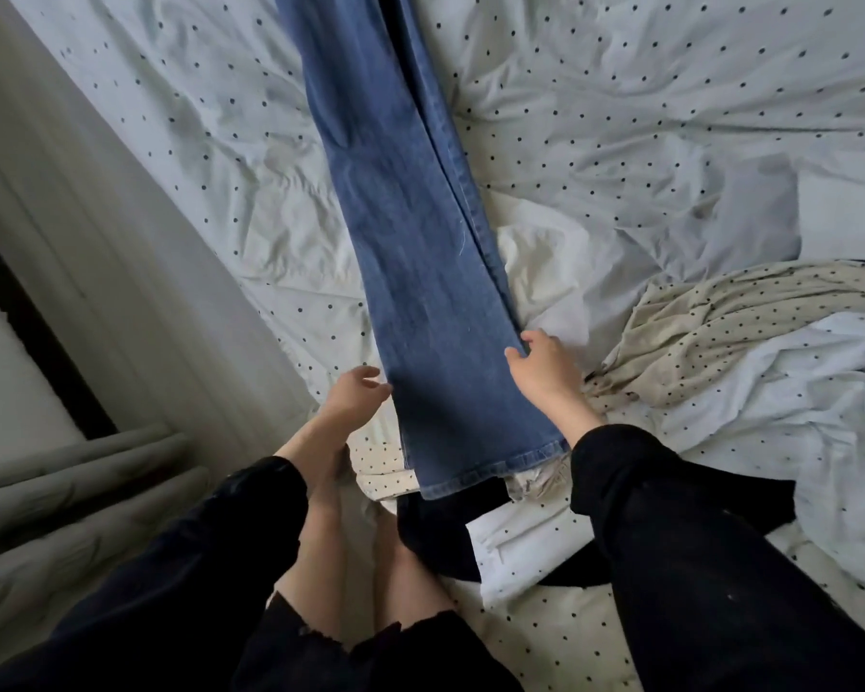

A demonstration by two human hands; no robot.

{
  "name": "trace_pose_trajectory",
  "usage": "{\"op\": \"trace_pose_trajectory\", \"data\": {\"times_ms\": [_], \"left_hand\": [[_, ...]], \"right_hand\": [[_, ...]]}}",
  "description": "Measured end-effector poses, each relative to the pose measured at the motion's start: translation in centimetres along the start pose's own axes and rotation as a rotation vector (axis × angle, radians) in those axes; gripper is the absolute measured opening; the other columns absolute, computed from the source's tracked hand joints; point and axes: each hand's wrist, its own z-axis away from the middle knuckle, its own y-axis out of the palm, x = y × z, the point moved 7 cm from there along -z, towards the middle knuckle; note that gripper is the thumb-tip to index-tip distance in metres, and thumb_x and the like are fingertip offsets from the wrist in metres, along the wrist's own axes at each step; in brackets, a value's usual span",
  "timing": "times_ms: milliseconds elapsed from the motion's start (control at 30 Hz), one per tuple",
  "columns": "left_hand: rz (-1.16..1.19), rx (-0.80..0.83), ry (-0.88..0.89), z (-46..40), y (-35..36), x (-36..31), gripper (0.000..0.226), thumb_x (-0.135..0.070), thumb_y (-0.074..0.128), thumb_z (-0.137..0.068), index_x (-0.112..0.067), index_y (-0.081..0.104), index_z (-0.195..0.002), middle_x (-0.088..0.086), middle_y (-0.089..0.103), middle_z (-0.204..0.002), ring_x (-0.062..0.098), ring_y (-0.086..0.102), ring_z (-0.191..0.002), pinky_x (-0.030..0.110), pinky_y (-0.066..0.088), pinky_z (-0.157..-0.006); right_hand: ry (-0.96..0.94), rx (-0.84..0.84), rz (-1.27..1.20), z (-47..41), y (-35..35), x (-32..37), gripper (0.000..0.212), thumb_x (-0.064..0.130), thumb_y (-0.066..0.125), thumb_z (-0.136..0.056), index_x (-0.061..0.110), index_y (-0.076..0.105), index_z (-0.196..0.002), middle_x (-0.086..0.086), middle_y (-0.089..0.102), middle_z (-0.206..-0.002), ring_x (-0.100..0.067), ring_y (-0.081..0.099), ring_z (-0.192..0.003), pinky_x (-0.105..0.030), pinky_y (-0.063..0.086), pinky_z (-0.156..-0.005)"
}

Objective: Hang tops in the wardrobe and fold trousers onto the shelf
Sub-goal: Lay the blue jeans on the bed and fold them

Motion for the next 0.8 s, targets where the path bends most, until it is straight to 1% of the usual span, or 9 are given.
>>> {"op": "trace_pose_trajectory", "data": {"times_ms": [200,333,433,500,567,633,700,767,800], "left_hand": [[-0.017,-0.076,0.114,-3.3,-5.2,-4.8,0.045,-0.021,0.051,-0.095,-0.011,0.042,-0.138,0.009,0.053,-0.133,0.026,0.054,-0.112,0.033,0.045,-0.092],[-0.045,-0.135,0.224,-6.6,-10.9,-10.3,0.043,-0.019,0.049,-0.096,-0.012,0.043,-0.138,0.008,0.048,-0.138,0.025,0.053,-0.117,0.029,0.044,-0.088],[-0.095,-0.189,0.328,-9.3,-15.8,-16.0,0.043,-0.017,0.048,-0.096,-0.010,0.043,-0.138,0.011,0.046,-0.139,0.026,0.052,-0.120,0.031,0.040,-0.097],[-0.168,-0.240,0.433,-11.8,-20.2,-21.0,0.042,-0.015,0.048,-0.096,-0.010,0.043,-0.137,0.013,0.045,-0.139,0.028,0.051,-0.120,0.031,0.038,-0.099],[-0.296,-0.273,0.605,-14.0,-23.8,-26.3,0.042,-0.010,0.049,-0.094,-0.007,0.044,-0.136,0.016,0.042,-0.140,0.032,0.045,-0.124,0.034,0.034,-0.105],[-0.426,-0.313,0.759,-16.4,-27.5,-31.0,0.045,-0.007,0.050,-0.091,-0.007,0.045,-0.136,0.017,0.038,-0.144,0.034,0.038,-0.130,0.038,0.031,-0.109],[-0.569,-0.342,0.842,-18.4,-29.8,-33.9,0.049,-0.008,0.051,-0.090,-0.009,0.043,-0.139,0.016,0.031,-0.149,0.034,0.030,-0.136,0.043,0.031,-0.109],[-0.701,-0.358,0.905,-19.8,-30.9,-36.0,0.053,-0.009,0.050,-0.091,-0.012,0.038,-0.142,0.014,0.022,-0.154,0.034,0.020,-0.142,0.047,0.027,-0.110],[-0.758,-0.365,0.950,-20.8,-31.4,-37.5,0.055,-0.009,0.051,-0.090,-0.013,0.037,-0.143,0.013,0.020,-0.155,0.035,0.017,-0.143,0.049,0.025,-0.110]], "right_hand": [[-0.069,0.026,-0.030,-3.1,-1.2,6.5,0.049,0.031,0.044,-0.098,0.015,0.034,-0.143,-0.008,0.040,-0.144,-0.028,0.042,-0.128,-0.046,0.036,-0.104],[-0.120,-0.035,-0.113,-5.8,-3.9,12.7,0.043,0.029,0.045,-0.098,0.012,0.042,-0.137,-0.010,0.048,-0.137,-0.024,0.052,-0.114,-0.036,0.040,-0.096],[-0.168,-0.097,-0.222,-8.4,-6.7,19.0,0.045,0.030,0.046,-0.098,0.014,0.039,-0.140,-0.007,0.046,-0.140,-0.023,0.050,-0.120,-0.032,0.038,-0.097],[-0.200,-0.143,-0.296,-11.0,-9.2,25.0,0.046,0.029,0.046,-0.098,0.014,0.038,-0.140,-0.007,0.045,-0.140,-0.022,0.049,-0.121,-0.032,0.039,-0.098],[-0.219,-0.199,-0.321,-13.9,-11.6,30.4,0.046,0.027,0.047,-0.098,0.011,0.038,-0.140,-0.009,0.048,-0.137,-0.024,0.051,-0.119,-0.033,0.040,-0.097],[-0.202,-0.207,-0.271,-17.5,-12.6,35.1,0.049,0.028,0.048,-0.097,0.009,0.037,-0.140,-0.012,0.051,-0.133,-0.029,0.052,-0.118,-0.040,0.043,-0.097],[-0.150,-0.201,-0.213,-20.5,-12.4,37.7,0.040,0.030,0.051,-0.095,0.007,0.045,-0.128,-0.013,0.057,-0.121,-0.034,0.054,-0.112,-0.042,0.046,-0.090],[-0.083,-0.250,-0.160,-22.1,-12.6,38.5,0.020,0.028,0.052,-0.094,0.008,0.051,-0.093,-0.009,0.057,-0.092,-0.037,0.059,-0.099,-0.038,0.045,-0.076],[-0.012,-0.301,-0.143,-22.9,-13.2,38.6,0.020,0.027,0.052,-0.095,0.009,0.049,-0.086,-0.008,0.057,-0.084,-0.037,0.060,-0.093,-0.037,0.043,-0.074]]}}
